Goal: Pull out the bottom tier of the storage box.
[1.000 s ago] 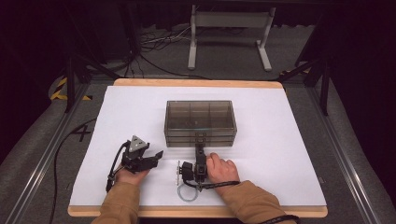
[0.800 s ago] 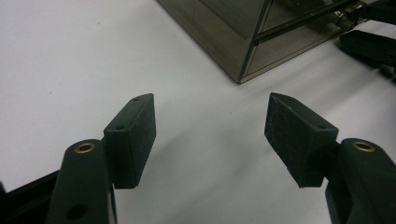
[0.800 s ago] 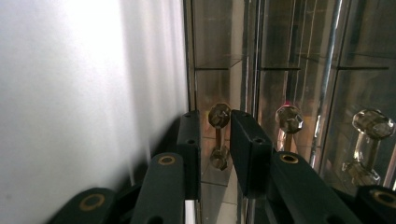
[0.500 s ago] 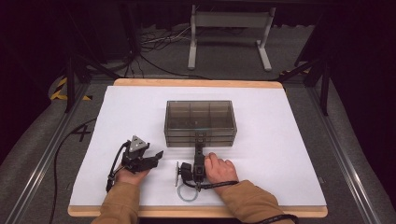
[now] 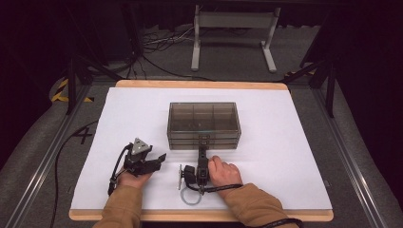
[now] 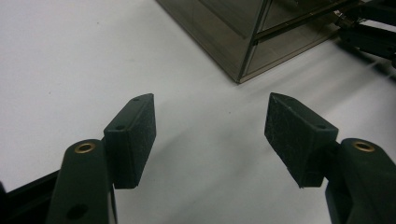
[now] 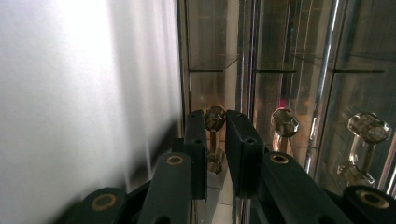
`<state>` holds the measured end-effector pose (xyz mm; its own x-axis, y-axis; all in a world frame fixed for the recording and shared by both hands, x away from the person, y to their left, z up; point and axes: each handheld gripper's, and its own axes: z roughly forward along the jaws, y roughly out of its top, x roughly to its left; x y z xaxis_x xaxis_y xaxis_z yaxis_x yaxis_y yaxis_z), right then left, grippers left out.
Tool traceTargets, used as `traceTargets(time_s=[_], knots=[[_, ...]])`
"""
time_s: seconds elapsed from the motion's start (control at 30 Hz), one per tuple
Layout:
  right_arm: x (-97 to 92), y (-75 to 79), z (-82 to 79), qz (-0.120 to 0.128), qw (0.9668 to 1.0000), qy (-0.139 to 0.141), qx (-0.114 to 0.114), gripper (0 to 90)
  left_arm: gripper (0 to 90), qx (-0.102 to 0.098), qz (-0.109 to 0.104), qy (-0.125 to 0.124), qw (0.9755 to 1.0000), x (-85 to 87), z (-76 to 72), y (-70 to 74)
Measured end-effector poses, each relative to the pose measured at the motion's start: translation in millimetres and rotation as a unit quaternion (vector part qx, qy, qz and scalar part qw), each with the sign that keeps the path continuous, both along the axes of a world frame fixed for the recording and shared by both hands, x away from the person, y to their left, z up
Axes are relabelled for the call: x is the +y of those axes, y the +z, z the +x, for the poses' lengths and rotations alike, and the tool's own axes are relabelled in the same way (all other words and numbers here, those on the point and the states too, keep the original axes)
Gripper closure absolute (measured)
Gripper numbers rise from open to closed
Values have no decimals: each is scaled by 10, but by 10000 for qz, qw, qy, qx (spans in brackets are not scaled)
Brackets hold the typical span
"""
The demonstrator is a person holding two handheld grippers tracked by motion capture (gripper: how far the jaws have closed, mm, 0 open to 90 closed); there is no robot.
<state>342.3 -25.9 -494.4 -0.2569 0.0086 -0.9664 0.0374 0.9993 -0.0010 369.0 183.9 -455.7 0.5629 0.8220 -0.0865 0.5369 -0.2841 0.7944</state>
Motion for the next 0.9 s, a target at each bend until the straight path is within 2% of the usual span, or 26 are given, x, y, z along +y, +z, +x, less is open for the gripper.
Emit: traceTargets(time_s=[0.9], knots=[[-26, 31, -232, -93, 9998, 106, 139, 794, 346, 12, 5, 14, 10000, 0, 0, 1]])
